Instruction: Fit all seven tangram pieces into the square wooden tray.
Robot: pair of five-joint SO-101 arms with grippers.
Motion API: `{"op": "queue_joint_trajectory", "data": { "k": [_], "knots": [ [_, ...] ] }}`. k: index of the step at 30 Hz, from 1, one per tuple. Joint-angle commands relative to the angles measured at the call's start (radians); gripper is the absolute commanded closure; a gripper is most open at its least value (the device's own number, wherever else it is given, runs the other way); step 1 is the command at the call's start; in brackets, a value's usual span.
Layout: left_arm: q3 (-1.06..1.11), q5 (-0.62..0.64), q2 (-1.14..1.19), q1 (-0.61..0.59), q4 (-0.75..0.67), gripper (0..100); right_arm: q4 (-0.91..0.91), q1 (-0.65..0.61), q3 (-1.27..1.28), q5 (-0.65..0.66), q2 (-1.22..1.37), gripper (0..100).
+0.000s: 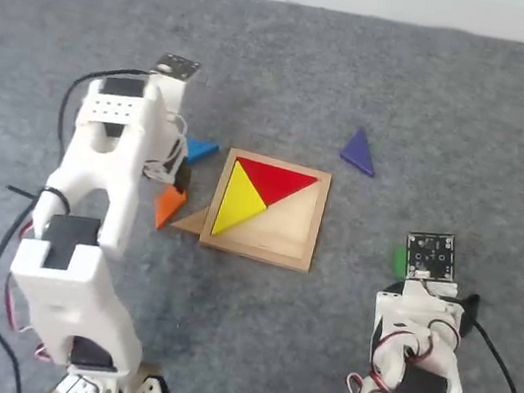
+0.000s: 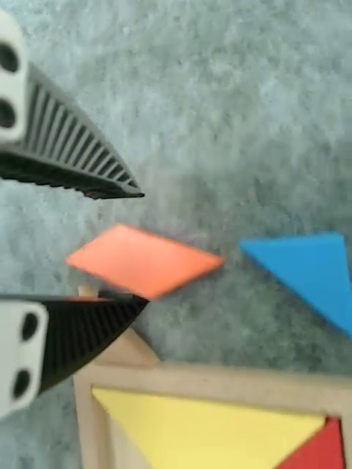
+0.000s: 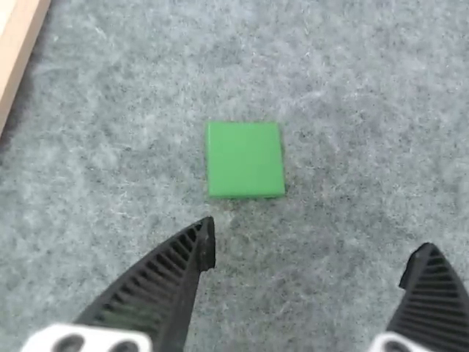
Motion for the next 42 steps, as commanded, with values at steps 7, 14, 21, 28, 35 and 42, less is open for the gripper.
{"op": "queue_joint_trajectory", "data": {
  "k": [7, 14, 21, 28, 35, 42],
  "knots": [
    [0.061, 0.005, -0.014, 0.087, -0.02, 80, 0.002, 0.013, 0.018, 0.009, 0.002, 60.8],
    [0.162, -0.034, -0.011, 0.084, -0.08, 80, 0.002, 0.013, 0.018, 0.009, 0.002, 60.8],
    [0.166, -0.04, -0.011, 0.081, -0.095, 80, 0.002, 0.013, 0.018, 0.009, 0.002, 60.8],
    [0.168, -0.097, -0.009, 0.003, -0.095, 80, 0.002, 0.013, 0.018, 0.009, 0.002, 60.8],
    [0.189, -0.133, -0.009, -0.031, -0.095, 80, 0.002, 0.013, 0.018, 0.009, 0.002, 60.8],
    [0.26, -0.137, -0.009, -0.029, -0.212, 80, 0.002, 0.013, 0.018, 0.009, 0.002, 60.8]
  ]
}}
